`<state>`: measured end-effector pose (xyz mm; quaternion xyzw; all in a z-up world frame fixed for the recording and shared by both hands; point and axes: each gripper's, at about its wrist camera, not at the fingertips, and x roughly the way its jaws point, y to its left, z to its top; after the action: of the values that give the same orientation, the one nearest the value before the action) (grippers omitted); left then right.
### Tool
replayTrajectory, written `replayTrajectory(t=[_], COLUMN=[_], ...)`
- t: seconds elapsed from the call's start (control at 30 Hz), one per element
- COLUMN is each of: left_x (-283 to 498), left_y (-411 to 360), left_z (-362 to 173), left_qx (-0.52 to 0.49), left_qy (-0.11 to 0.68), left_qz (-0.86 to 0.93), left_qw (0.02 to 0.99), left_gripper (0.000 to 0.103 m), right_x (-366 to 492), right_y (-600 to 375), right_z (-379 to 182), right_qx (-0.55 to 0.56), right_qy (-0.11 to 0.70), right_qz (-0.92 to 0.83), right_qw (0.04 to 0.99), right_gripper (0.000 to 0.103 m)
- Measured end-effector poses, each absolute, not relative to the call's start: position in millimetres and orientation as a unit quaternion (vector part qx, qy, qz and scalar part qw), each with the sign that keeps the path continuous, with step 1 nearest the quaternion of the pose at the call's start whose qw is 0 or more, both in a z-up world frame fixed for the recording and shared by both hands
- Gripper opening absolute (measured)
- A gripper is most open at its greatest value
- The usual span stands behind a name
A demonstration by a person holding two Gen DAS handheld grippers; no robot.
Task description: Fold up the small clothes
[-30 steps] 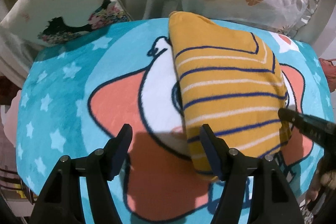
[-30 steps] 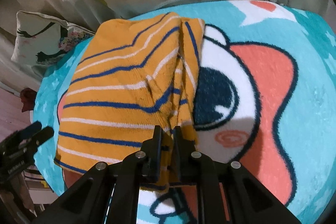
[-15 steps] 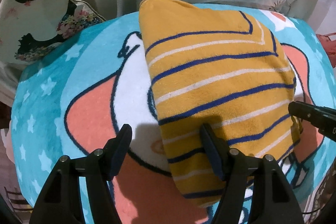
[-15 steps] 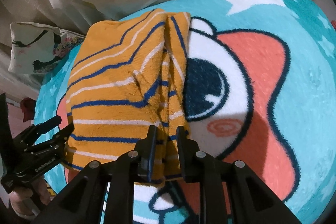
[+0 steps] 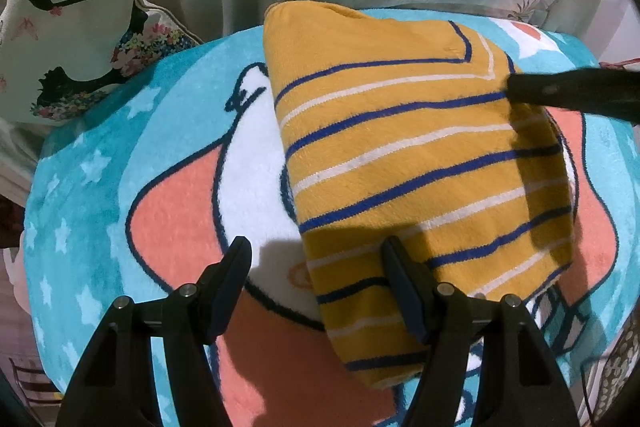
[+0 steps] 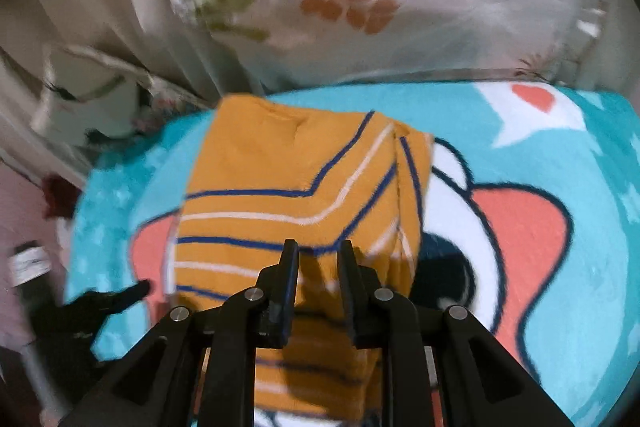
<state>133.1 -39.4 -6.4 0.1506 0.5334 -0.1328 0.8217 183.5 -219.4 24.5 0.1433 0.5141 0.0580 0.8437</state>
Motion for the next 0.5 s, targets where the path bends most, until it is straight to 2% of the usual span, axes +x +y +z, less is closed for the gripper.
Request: replayTrajectory(t=[0.1,0.3,0.5], left_x=[129.7,124.7,176.0], left_y=[-40.1,-25.1,-21.3], left_z=[-4.5,18.6,21.8], left_qx=[0.151,0.109,0.097], left_qy=[0.531,0.517,0.517], left_qz=[-0.136,-0.146,-0.130], left_qw=[0.823,0.836,0.841], left_gripper=[0.067,0.067,0.067], right_x=[204.5,209.8,207.4], right_y=[-217.0,-229.2,-227.7], right_z=[-0.6,-10.1,-10.4], right_qx=[0.107,0.107,0.096], right_qy=[0.544,0.546,0.545], right_qz=[0.022,0.002,-0.013], right_qw=[0.832,0.831,0.833], right_gripper=[0.021,0.021,0.023])
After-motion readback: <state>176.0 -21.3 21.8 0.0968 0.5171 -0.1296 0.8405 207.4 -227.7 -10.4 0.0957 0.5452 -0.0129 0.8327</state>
